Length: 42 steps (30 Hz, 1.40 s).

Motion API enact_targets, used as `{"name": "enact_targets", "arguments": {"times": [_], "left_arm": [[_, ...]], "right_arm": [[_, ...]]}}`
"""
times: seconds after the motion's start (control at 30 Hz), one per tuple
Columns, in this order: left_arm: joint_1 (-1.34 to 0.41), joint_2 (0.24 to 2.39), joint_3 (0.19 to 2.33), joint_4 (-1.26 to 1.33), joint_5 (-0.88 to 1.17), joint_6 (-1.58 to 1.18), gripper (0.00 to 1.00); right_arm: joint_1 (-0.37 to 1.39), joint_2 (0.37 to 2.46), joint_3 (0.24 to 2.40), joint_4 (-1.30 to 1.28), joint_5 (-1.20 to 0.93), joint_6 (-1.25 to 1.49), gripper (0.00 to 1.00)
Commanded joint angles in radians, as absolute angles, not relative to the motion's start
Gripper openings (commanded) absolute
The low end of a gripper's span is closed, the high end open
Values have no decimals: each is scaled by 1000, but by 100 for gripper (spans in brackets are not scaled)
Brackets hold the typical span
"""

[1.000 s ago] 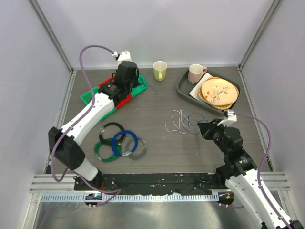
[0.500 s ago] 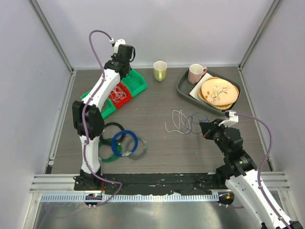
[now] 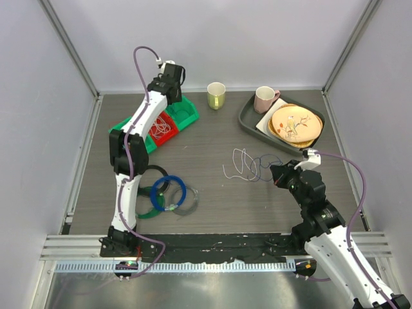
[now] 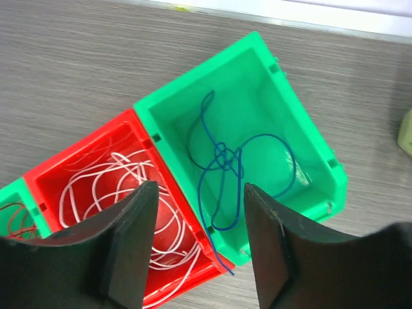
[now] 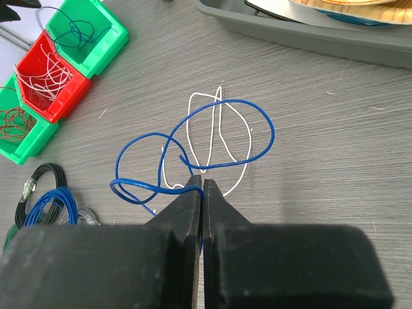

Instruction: Untangle the cables

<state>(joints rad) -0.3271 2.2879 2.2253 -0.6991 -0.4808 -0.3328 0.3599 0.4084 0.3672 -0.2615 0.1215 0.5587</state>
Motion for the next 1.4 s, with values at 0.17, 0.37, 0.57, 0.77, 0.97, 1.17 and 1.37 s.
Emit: {"name": "enact_targets", "arguments": {"times": [0.17,0.37,0.57,0.77,0.97,1.17,1.37], "left_arm": [[-356,2041,2126,-681,-198,-319,86],[-463,1815,1880,-621,-28,-268,100],[-569,1544,1466,-312,481,-412,100],[-759,1401,1060,21,585,-523,100],[-830,1393,966,120,505,-620,95],[-828,1410,936,161,390,-921,85],[-830,1476,922,181,331,-1115,84]], "right_arm": [[360,384,370,-213,94,551,1],[359,379,364,-189,34,554,1],[360,396,345,-115,-121,560,1],[360,402,327,-46,-219,584,1],[360,448,313,37,-365,612,1],[360,446,307,51,-374,612,1],[361,425,301,61,-376,612,1]]}}
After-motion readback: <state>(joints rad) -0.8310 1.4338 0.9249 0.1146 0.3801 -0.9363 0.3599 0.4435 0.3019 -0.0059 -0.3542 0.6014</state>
